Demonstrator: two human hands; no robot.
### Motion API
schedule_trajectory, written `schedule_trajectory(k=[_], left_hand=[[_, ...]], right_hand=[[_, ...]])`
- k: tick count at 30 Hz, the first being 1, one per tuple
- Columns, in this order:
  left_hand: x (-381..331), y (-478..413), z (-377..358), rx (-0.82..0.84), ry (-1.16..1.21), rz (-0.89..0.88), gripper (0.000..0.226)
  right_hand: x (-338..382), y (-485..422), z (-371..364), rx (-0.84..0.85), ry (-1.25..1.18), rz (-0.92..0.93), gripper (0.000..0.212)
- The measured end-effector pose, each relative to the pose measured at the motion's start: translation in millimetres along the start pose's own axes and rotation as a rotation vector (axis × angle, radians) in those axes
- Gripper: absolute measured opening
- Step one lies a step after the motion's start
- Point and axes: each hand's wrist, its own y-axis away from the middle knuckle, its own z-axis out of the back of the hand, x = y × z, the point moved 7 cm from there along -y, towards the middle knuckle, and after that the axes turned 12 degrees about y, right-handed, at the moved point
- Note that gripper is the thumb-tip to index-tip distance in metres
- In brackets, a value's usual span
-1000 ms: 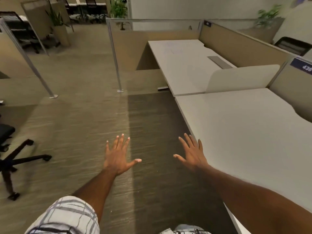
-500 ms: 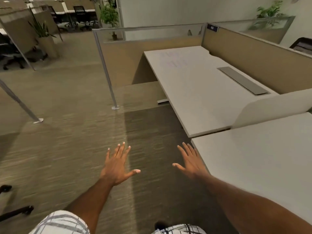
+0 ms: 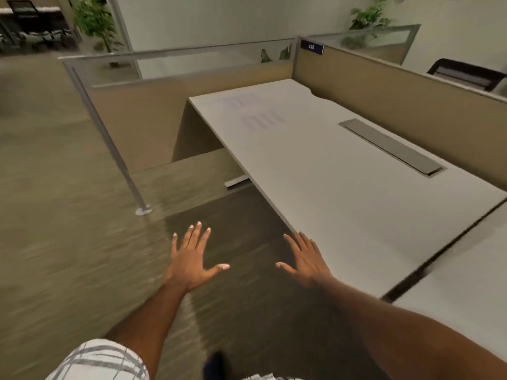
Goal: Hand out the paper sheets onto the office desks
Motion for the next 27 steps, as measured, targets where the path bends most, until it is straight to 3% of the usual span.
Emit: schedule_trajectory(k=[17, 27], left_hand=[[84.5, -353.0, 31.1, 0.102, -0.027, -0.293, 0.117], [103.5, -580.8, 66.1, 0.094, -0.02, -0.375, 0.115]], right_hand=[[3.7, -284.4, 43.0, -0.08, -0.134, -0.323, 0.082], [-51.7, -460.2, 72.7, -0.144, -0.2, -0.468, 0.101]])
